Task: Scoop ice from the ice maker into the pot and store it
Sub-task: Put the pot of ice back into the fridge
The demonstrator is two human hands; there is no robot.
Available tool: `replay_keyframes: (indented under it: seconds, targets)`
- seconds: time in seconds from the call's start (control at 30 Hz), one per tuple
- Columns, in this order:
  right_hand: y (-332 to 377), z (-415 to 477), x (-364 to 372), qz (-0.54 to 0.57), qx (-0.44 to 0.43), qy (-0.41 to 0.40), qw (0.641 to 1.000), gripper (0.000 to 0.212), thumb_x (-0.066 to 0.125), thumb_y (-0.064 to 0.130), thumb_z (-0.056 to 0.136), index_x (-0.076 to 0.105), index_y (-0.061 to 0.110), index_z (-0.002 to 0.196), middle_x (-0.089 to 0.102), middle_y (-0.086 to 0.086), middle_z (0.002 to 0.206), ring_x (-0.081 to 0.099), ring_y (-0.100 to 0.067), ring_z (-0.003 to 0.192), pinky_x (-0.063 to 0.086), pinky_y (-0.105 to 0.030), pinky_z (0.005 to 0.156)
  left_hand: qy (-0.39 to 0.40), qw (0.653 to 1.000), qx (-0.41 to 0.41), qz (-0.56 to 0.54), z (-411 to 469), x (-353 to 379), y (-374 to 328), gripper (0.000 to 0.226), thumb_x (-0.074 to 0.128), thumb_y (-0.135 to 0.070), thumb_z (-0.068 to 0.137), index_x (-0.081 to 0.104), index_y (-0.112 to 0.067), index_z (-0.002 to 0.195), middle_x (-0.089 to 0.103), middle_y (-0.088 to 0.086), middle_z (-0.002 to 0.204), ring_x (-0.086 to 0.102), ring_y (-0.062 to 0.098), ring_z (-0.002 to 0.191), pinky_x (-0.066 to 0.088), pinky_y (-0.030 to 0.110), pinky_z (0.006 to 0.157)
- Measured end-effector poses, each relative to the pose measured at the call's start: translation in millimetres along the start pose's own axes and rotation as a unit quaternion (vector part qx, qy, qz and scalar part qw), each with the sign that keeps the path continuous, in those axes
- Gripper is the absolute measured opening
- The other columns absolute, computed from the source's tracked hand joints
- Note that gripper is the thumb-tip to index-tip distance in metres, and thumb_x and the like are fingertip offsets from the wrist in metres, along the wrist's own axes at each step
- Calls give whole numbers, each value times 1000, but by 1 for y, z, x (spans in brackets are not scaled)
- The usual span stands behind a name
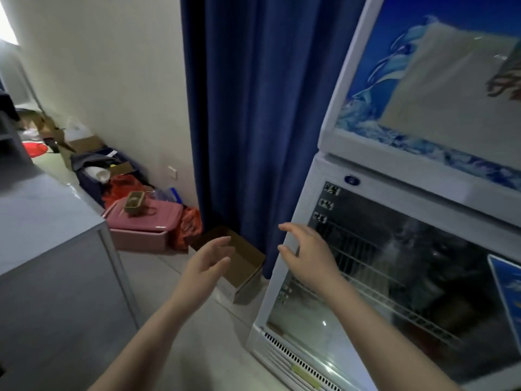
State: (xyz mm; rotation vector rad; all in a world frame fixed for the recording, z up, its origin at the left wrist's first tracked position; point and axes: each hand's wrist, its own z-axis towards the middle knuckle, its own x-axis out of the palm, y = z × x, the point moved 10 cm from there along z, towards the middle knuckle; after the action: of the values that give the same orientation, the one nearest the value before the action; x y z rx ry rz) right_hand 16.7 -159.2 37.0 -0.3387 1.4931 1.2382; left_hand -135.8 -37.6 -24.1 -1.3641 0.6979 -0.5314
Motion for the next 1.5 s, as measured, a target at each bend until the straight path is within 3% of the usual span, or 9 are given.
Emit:
replay_keyframes:
  seconds: [0.2,0.4,0.57,0.73,0.87,1.03,1.17,1.23,1.5]
  targets:
    - [-4,40,-48,-225,-57,-12,973,48,48,28,96,39,18,143,27,-1,155,11,-20,147,11,-35,119,43,998,39,31,44,50,-36,42,53,-7,94,48,-24,132,60,-6,122,54,4,114,43,8,85]
    - [4,85,-55,-443,-99,15,891,49,42,10,96,31,11,145,9,-14,160,-7,-31,147,-2,-47,119,83,992,49,83,96,81,-43,52,57,-15,93,39,-28,139,50,-6,136,47,7,122,38,24,101]
    - [-10,123,-51,-590,-84,37,802,52,49,23,97,33,10,145,18,-16,157,-1,-33,147,6,-52,116,119,986,54,102,134,101,-38,63,60,-21,91,30,-26,146,42,-5,144,40,10,129,33,22,100]
    - [-14,150,-47,-662,-51,47,746,38,53,23,94,51,11,130,45,-12,137,32,-32,128,26,-43,105,157,980,51,110,166,121,-28,65,59,-21,92,26,-23,148,36,-3,149,36,14,134,30,21,101]
    - [-21,161,-38,-712,-26,78,698,40,52,29,95,52,14,132,44,-14,139,31,-35,125,28,-42,103,185,975,39,113,183,138,-17,66,60,-20,92,25,-21,148,36,-3,148,37,16,134,29,22,100]
    - [-22,158,-30,-730,-22,97,677,46,53,33,94,50,14,135,44,-18,139,33,-41,129,18,-56,112,244,965,65,76,186,164,-19,58,63,-14,87,40,-28,139,51,-11,138,45,4,128,35,29,109]
    - [-22,156,-28,-756,-17,102,646,44,55,34,92,54,14,131,49,-18,133,36,-42,126,1,-65,112,243,966,82,34,184,175,-28,45,62,-1,86,52,-30,119,63,-13,116,55,-5,111,43,12,93]
    - [-18,156,-29,-757,-23,101,645,41,56,33,91,55,14,129,52,-16,130,37,-41,126,-2,-66,112,244,965,89,27,183,175,-29,42,62,0,85,54,-25,119,65,-11,112,58,-2,108,44,11,90]
    - [-6,145,-26,-727,-30,93,680,50,61,32,88,52,12,132,49,-18,134,34,-42,127,8,-63,113,217,970,105,14,167,163,-35,35,65,-1,85,58,-23,110,69,-19,103,62,0,100,46,11,83]
